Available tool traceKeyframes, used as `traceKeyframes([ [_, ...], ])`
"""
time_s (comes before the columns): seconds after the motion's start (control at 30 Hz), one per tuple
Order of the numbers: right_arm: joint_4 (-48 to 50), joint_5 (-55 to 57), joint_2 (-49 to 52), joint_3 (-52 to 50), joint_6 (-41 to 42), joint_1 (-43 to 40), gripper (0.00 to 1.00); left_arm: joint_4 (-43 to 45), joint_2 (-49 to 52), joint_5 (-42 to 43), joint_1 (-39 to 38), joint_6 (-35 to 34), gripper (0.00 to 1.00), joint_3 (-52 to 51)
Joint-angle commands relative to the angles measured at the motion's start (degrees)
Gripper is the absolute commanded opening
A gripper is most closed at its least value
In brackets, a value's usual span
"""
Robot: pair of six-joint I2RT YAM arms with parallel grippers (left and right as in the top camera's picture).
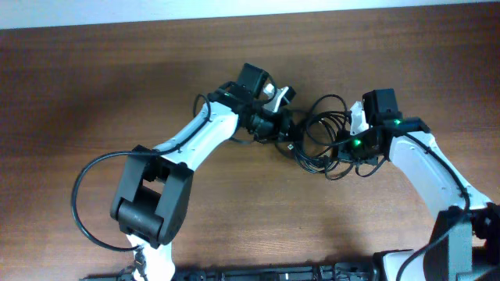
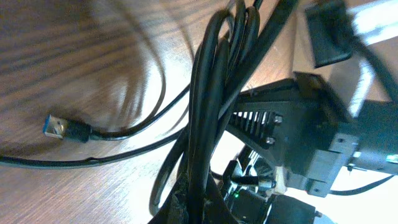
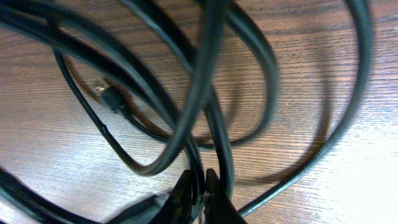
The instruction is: Untangle cables
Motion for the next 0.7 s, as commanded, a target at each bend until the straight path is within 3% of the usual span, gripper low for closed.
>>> traceKeyframes([
  [0.0, -0.46, 3.96, 1.09, 0.92, 2.73, 0.04, 0.04, -1.40, -1.77, 2.49, 3.74, 2.58, 0.00, 1.38],
  [0.1, -0.70, 5.68, 1.09, 0.92, 3.93, 0.04, 0.04, -3.19, -1.77, 3.41, 6.43, 2.67, 0.00, 1.38],
  [0.23, -0.72, 5.66, 1.09, 0.92, 3.93, 0.04, 0.04, -4.81, -1.77, 9.51, 8.96, 13.03, 0.01, 1.38],
  [0.27, -0.70, 5.66, 1.09, 0.92, 3.93, 0.04, 0.04, -6.19, -1.77, 8.07, 9.20, 17.62, 0.04, 1.38],
  [0.33, -0.72, 5.66, 1.09, 0.92, 3.93, 0.04, 0.04, -13.22, -1.77, -3.63, 9.29, 31.71, 0.08, 1.38],
  [0.4, -1.11, 6.19, 1.09, 0.92, 3.96, 0.04, 0.04, -17.03, -1.77, -12.59, 9.29, 36.02, 0.08, 1.38],
  [0.47, -2.86, 11.39, 1.09, 0.92, 6.67, 0.04, 0.04, -18.91, -1.77, -25.99, 9.60, 35.32, 0.07, 1.38],
  [0.6, -3.19, 13.09, 1.09, 0.92, 6.69, 0.04, 0.04, -18.84, -1.81, -22.88, 11.78, 35.30, 0.00, 1.84],
  [0.63, -2.91, 11.61, 1.09, 0.94, 6.64, 0.04, 0.11, -18.64, -1.81, -22.86, 12.68, 34.58, 0.00, 2.08],
  [0.67, -2.14, 8.61, 1.09, 0.94, 5.42, 0.04, 0.26, -18.67, -1.81, -22.73, 13.09, 33.88, 0.00, 2.23],
])
